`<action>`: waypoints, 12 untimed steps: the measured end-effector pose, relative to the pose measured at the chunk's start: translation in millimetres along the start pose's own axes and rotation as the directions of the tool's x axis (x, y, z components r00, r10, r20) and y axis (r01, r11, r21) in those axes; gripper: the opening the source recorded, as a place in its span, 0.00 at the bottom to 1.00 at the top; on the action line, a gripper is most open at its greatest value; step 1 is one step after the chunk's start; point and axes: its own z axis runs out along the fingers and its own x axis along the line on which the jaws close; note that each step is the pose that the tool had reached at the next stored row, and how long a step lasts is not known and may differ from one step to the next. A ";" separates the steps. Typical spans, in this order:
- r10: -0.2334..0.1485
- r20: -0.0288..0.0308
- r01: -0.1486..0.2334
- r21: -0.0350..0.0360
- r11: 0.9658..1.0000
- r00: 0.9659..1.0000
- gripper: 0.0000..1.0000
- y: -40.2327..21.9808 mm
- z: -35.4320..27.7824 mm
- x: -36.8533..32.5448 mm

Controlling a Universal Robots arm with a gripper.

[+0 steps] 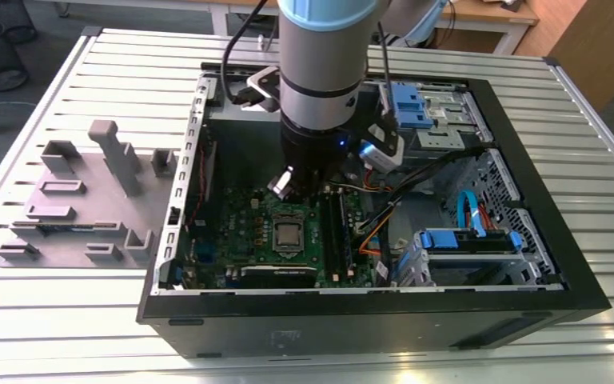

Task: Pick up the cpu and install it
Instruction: 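Install the first cpu locking lever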

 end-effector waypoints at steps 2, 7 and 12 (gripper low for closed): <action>0.005 -0.004 -0.005 0.008 1.000 1.000 0.11 0.6 1.6 1.0; 0.033 -0.011 -0.033 0.027 0.999 0.999 0.11 0.8 5.4 1.4; 0.071 -0.011 -0.071 0.037 0.997 0.997 0.11 0.8 9.8 1.7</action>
